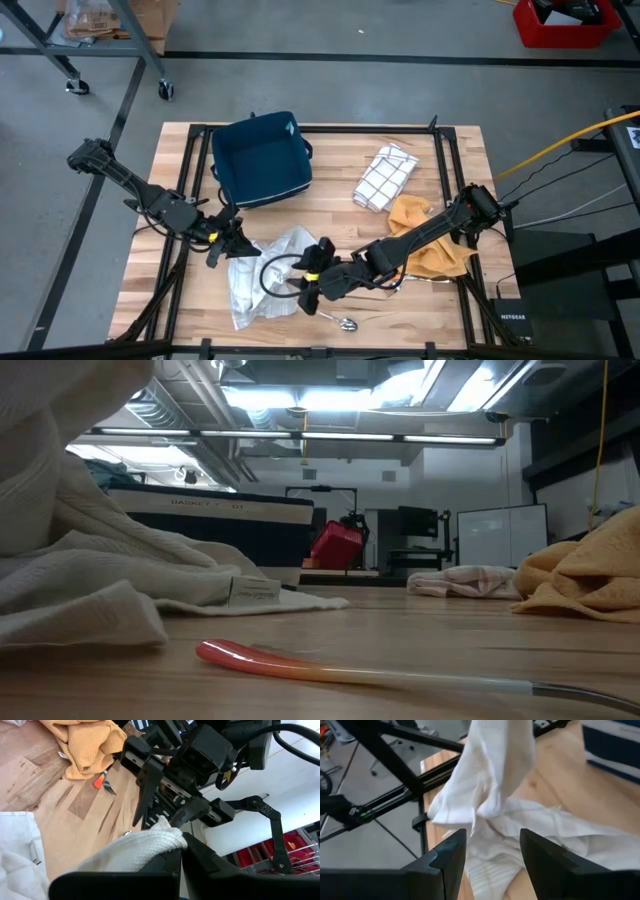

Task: Fold towel
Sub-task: Fold the left white patterned towel

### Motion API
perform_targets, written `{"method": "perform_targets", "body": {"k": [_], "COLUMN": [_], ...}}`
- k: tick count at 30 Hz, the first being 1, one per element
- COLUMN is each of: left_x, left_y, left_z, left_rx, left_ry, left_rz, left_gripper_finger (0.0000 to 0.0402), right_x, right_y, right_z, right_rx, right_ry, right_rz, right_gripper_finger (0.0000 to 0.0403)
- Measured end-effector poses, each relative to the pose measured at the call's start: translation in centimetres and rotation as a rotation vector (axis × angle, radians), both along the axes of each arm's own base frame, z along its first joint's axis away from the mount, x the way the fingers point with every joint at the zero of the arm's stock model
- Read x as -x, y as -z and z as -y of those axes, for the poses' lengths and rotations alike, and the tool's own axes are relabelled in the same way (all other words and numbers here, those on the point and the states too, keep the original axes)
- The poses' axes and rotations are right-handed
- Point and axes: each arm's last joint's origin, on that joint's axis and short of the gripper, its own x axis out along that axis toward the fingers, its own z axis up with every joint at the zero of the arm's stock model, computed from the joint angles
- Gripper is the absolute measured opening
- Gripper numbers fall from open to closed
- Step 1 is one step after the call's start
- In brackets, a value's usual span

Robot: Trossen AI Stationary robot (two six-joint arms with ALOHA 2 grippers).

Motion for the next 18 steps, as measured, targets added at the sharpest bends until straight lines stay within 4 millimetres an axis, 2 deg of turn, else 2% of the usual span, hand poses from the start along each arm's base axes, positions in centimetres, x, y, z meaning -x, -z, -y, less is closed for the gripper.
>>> {"method": "perform_targets", "body": {"k": [9, 18], "left_x": [0.0, 0.0], "left_y": [0.0, 0.0], "left_z": [0.0, 0.0], "left_rx": [-0.012, -0.01], "left_ry": [0.002, 0.002], "left_rz": [0.003, 0.002], "left_gripper_finger": [0.0, 0.0], "right_x": [-0.3, -0.9], "right_y": [-0.5, -0.5], "right_z": [0.0, 1.5], "right_rx": [-0.001, 0.027], "right_ry": [0.033, 0.11], "right_rz": [0.068, 0.076], "right_gripper_finger": [0.0188, 0.0188]}}
